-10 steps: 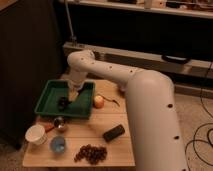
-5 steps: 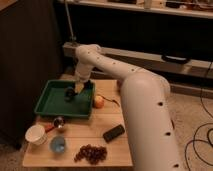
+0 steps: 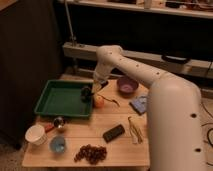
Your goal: Wipe tray with brush
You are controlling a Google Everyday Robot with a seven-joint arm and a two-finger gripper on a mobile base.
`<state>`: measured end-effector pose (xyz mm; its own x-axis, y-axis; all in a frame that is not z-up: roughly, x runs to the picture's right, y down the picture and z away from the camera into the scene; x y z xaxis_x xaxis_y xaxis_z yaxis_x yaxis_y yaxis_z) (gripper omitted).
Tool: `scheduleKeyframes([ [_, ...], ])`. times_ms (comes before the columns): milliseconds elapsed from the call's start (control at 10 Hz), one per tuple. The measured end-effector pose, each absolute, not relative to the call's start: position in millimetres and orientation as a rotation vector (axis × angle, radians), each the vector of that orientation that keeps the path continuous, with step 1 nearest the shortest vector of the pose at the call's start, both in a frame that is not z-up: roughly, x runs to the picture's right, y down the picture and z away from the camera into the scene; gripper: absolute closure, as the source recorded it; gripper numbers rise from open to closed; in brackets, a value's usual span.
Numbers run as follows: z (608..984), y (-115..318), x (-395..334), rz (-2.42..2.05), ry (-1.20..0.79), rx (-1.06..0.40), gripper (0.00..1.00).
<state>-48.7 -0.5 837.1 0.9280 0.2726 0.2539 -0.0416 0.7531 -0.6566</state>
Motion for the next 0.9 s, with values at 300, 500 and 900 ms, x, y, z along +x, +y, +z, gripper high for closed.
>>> scheduleKeyframes([
  [300, 820, 34, -54, 0.117, -0.376, -0.731, 0.86],
  [500, 795, 76, -73, 0.010, -0.378, -0.759, 0.86],
  [900, 775, 121, -114, -0.162, -0.378, -0.795, 0.86],
])
